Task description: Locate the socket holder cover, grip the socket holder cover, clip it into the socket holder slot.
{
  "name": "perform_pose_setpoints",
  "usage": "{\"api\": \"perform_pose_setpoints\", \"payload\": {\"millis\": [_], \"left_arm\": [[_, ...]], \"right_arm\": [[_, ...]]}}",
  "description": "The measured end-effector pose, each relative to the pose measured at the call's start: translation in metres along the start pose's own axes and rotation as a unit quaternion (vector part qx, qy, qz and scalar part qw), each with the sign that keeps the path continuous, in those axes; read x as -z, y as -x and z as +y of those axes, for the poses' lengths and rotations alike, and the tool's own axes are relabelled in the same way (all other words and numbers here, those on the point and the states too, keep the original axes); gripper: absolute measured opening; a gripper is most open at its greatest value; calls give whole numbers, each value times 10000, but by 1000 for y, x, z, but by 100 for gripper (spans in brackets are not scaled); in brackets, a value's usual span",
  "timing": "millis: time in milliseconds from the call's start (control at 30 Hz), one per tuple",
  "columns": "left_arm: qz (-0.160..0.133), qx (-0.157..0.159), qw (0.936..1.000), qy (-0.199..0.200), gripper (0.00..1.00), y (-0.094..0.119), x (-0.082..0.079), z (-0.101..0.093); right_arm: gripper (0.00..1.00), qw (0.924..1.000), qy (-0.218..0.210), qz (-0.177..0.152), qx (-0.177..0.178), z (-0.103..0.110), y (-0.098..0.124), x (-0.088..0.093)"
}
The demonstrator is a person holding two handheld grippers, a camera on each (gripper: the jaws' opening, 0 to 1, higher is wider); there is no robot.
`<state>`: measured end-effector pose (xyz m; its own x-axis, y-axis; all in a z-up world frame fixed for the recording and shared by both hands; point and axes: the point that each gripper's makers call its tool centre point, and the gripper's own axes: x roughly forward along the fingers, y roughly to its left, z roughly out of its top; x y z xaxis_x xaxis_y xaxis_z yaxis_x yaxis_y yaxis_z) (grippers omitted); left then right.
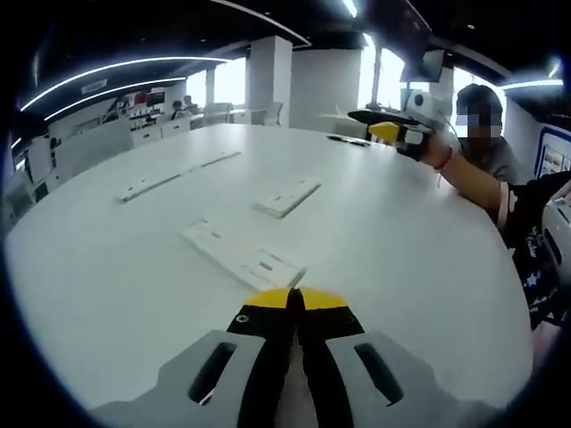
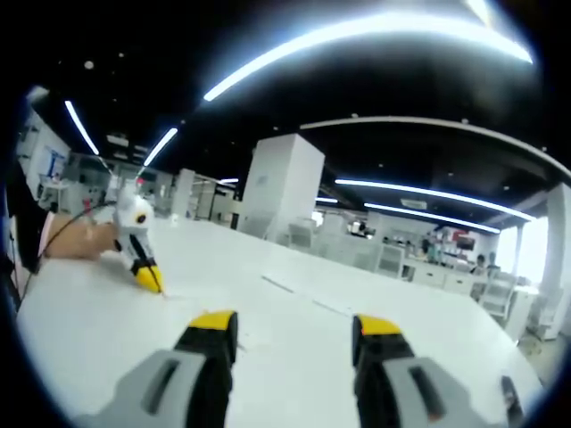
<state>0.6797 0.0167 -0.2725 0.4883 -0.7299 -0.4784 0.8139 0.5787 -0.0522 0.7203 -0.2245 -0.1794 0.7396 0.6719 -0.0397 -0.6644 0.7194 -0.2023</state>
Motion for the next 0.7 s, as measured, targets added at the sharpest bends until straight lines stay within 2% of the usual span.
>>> {"api": "perform_pose_setpoints", "payload": {"millis": [700], "left_arm": [[-83, -209, 9997, -105, 3, 1, 0, 6]], "right_arm": [[53, 10000, 24, 12, -36, 3, 0, 1]]}}
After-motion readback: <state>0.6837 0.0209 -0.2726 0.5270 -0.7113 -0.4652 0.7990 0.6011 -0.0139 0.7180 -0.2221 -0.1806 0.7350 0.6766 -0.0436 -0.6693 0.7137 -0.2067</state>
